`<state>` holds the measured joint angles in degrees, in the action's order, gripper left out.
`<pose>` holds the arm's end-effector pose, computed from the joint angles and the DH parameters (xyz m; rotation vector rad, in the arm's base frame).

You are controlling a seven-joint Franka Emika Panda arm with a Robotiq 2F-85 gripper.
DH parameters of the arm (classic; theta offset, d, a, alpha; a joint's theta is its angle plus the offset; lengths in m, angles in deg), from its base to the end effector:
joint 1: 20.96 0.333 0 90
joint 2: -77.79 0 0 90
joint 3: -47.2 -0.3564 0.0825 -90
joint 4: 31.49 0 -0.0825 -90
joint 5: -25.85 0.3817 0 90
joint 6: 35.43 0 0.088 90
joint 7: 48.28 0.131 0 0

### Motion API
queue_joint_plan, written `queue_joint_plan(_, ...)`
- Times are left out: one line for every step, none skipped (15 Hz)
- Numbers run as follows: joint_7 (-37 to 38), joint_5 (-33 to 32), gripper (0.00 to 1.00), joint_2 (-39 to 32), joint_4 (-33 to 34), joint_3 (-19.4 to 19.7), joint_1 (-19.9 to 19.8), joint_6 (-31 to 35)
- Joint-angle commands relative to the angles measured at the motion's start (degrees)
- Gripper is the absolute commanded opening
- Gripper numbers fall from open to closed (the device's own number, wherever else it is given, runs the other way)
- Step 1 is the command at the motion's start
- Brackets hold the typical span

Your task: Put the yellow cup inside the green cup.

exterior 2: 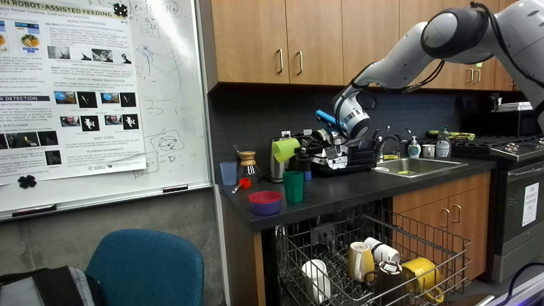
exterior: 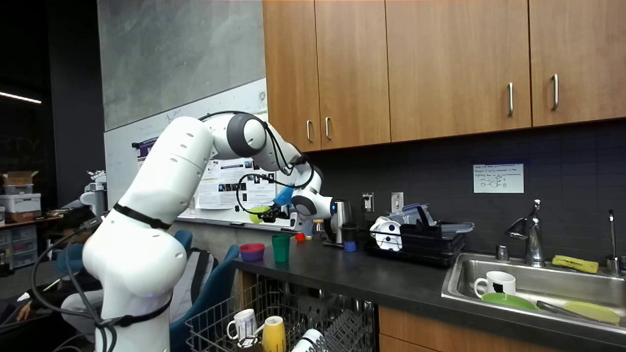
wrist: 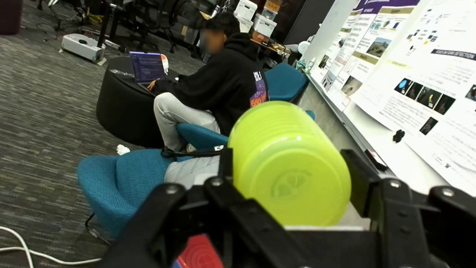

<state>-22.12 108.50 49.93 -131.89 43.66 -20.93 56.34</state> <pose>0.6444 0.1619 0.3723 -1.5287 0.8481 0.9230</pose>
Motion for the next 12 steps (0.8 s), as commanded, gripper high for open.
queue_joint_plan(4.66, 1.49, 0.45, -0.91, 0.83, 0.94, 0.47, -0.93)
queue_joint_plan(5.60, 1.61, 0.45, -1.31, 1.09, 0.99, 0.46, -0.90)
queue_joint_plan(6.35, 1.82, 0.45, -1.60, 1.25, 1.03, 0.44, -0.82)
queue_joint_plan(7.12, 2.23, 0.45, -1.93, 1.44, 1.09, 0.43, -0.65)
queue_joint_plan(7.66, 2.84, 0.45, -2.28, 1.70, 1.11, 0.42, -0.48)
queue_joint_plan(7.90, 3.25, 0.45, -2.41, 1.89, 1.15, 0.44, -0.24)
queue_joint_plan(8.34, 3.72, 0.45, -2.52, 2.11, 1.21, 0.50, 0.05)
queue_joint_plan(8.59, 4.09, 0.45, -2.72, 2.56, 1.26, 0.53, 0.28)
queue_joint_plan(8.92, 4.35, 0.45, -3.03, 3.13, 1.34, 0.58, 0.49)
queue_joint_plan(9.29, 4.38, 0.45, -3.31, 3.59, 1.47, 0.62, 0.69)
queue_joint_plan(9.66, 4.17, 0.45, -3.61, 4.14, 1.60, 0.65, 0.86)
queue_joint_plan(10.03, 3.86, 0.45, -4.00, 4.75, 1.73, 0.64, 0.96)
